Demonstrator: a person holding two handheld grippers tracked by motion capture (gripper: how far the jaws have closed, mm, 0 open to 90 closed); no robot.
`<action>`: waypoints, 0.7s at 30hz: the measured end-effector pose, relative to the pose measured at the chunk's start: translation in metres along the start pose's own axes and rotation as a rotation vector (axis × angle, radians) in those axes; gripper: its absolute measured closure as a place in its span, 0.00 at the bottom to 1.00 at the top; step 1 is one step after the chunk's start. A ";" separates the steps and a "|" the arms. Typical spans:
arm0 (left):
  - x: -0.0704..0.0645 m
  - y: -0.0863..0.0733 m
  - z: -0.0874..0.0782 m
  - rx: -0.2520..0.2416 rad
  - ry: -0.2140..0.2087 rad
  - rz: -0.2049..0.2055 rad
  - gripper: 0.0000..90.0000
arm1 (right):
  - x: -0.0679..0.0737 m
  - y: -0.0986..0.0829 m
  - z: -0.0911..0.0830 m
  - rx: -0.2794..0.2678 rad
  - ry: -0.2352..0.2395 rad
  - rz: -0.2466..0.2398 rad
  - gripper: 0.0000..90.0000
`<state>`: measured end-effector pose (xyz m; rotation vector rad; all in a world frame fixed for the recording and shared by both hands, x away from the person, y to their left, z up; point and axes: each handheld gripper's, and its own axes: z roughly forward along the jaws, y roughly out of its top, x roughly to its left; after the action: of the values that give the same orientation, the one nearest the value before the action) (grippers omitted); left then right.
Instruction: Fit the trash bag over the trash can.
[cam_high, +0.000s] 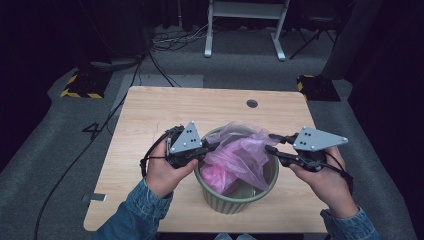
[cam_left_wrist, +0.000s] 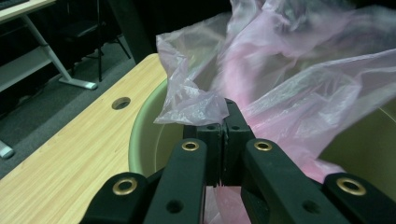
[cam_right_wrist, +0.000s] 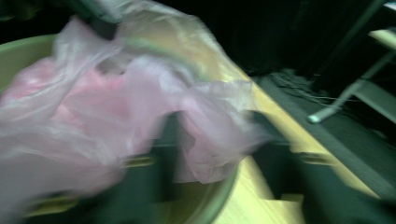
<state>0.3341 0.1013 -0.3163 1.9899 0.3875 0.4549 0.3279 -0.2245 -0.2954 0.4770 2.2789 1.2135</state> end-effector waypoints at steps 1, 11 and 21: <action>0.001 -0.001 -0.001 -0.002 0.005 0.001 0.99 | 0.000 0.000 0.001 0.005 0.019 -0.003 0.95; 0.014 -0.014 -0.026 -0.024 0.090 -0.044 1.00 | -0.007 -0.011 -0.034 0.000 -0.060 0.043 1.00; 0.022 -0.026 -0.047 -0.019 0.155 -0.063 1.00 | -0.010 -0.031 -0.069 0.020 -0.113 0.071 1.00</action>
<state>0.3286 0.1592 -0.3169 1.9241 0.5394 0.5727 0.2934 -0.2922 -0.2856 0.6230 2.1967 1.1674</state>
